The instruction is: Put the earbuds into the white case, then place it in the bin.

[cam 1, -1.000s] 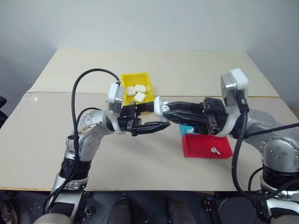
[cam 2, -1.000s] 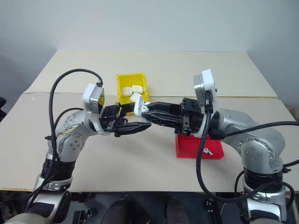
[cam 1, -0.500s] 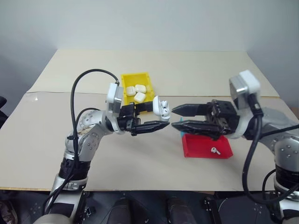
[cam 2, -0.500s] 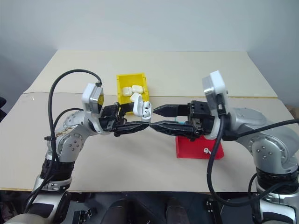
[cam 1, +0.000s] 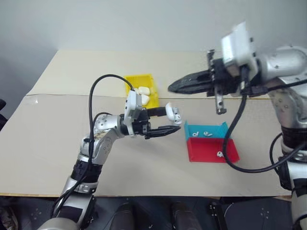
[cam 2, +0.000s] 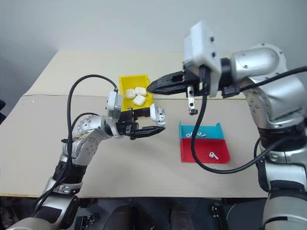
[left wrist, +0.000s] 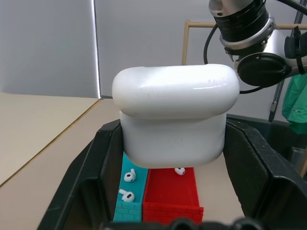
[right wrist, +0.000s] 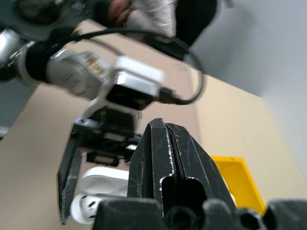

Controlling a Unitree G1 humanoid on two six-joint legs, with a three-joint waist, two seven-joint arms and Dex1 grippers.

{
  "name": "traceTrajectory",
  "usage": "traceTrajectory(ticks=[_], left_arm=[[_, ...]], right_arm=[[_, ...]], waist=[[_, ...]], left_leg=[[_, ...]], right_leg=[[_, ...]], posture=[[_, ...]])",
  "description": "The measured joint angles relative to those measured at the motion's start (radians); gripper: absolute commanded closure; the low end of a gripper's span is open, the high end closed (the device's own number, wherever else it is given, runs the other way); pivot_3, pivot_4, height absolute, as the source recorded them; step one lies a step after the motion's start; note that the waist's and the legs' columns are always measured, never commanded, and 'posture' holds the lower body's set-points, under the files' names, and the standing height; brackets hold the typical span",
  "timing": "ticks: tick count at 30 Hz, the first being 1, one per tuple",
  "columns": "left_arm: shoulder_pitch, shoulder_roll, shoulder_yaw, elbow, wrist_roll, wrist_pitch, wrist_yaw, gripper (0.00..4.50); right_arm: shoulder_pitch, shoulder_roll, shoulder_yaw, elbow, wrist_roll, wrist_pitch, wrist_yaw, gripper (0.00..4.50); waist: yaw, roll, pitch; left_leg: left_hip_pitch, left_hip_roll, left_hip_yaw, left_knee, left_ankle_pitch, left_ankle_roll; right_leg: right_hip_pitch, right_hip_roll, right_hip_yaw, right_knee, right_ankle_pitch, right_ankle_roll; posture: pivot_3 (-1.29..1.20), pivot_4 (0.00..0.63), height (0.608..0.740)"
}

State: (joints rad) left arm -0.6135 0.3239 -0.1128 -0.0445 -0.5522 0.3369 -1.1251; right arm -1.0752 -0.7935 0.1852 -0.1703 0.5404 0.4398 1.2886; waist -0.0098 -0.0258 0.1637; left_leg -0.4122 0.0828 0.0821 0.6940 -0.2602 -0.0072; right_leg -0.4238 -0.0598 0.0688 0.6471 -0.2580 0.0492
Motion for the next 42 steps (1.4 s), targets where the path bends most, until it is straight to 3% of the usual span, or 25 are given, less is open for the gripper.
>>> traceTrajectory(ticks=[6,11,18,21,26,30,34,35,38,42], left_arm=[[-0.009,-0.007,0.001,0.007,0.003,-0.012,-0.004,1.7],[0.008,-0.001,-0.002,0.017,0.015,-0.008,0.002,1.7],[0.03,0.014,0.025,-0.01,0.0,-0.01,0.006,1.7],[0.031,0.016,0.042,-0.052,-0.004,-0.012,0.015,1.7],[0.035,-0.018,0.064,-0.081,0.047,-0.051,0.14,1.7],[0.013,-0.098,0.128,-0.086,0.147,-0.029,0.455,1.7],[-0.062,-0.125,0.179,-0.056,0.236,0.033,0.699,1.7],[-0.165,-0.136,0.176,0.115,0.327,0.115,0.863,1.7],[-0.268,-0.14,0.155,0.315,0.42,0.17,0.984,1.7],[-0.326,-0.181,0.15,0.524,0.469,0.134,1.067,1.7]], right_arm=[[-0.051,0.044,0.125,0.074,-0.173,-0.201,0.155,4.47],[-0.034,0.024,0.123,0.095,-0.248,-0.302,0.174,4.47],[0.069,-0.089,0.071,0.069,-0.24,-0.294,0.239,4.47],[0.113,-0.082,0.057,0.047,-0.188,-0.203,0.216,4.47],[0.11,-0.039,-0.13,0.018,-0.014,0.112,0.011,4.47],[0.235,-0.061,-0.28,-0.061,0.118,0.321,-0.121,4.47],[0.333,-0.036,-0.313,-0.141,0.133,0.4,-0.261,4.47],[0.359,0.05,-0.338,-0.232,0.123,0.481,-0.451,4.47],[0.373,0.147,-0.303,-0.317,0.132,0.578,-0.613,4.47],[0.373,0.184,-0.281,-0.393,0.138,0.673,-0.75,4.47]], waist=[[0.002,0.0,0.0],[0.007,0.0,0.0],[0.018,0.0,0.0],[0.015,0.0,0.0],[0.021,0.0,0.0],[0.037,0.0,0.0],[0.027,0.001,0.0],[0.023,-0.001,-0.001],[0.019,-0.001,-0.001],[0.021,-0.001,-0.001]], left_leg=[[0.0,0.0,0.0,0.001,0.0,0.0],[0.0,0.0,0.0,0.0,0.0,0.0],[0.001,0.0,0.001,0.001,0.0,0.0],[0.001,0.0,0.001,0.001,0.0,0.0],[0.001,0.0,0.001,0.001,0.0,0.0],[0.0,0.0,0.0,0.001,0.0,0.0],[0.0,-0.001,0.0,0.001,0.0,0.0],[0.002,-0.001,-0.002,0.001,0.0,0.0],[0.0,-0.001,-0.002,0.001,0.001,-0.001],[-0.004,-0.002,-0.002,0.001,0.001,-0.001]], right_leg=[[0.0,0.0,0.0,0.001,0.0,0.0],[0.0,0.0,0.0,0.0,0.0,0.0],[0.0,0.0,0.0,0.0,0.0,0.0],[0.0,0.0,0.0,0.001,0.0,0.0],[0.001,-0.001,0.0,0.001,0.0,0.0],[0.001,-0.001,0.0,0.0,0.0,0.0],[0.001,-0.001,0.001,0.001,0.001,0.001],[0.002,0.0,-0.001,0.001,0.001,0.0],[0.001,0.0,0.0,0.001,0.002,0.001],[-0.001,-0.001,-0.001,0.001,0.002,0.001]], posture=[[0.0,0.15,0.74],[0.0,0.15,0.74],[0.0,0.15,0.74],[0.0,0.15,0.74],[0.0,0.15,0.74],[0.0,0.15,0.74],[0.0,0.15,0.74],[0.0,0.15,0.74],[0.0,0.15,0.74],[0.0,0.15,0.74]])
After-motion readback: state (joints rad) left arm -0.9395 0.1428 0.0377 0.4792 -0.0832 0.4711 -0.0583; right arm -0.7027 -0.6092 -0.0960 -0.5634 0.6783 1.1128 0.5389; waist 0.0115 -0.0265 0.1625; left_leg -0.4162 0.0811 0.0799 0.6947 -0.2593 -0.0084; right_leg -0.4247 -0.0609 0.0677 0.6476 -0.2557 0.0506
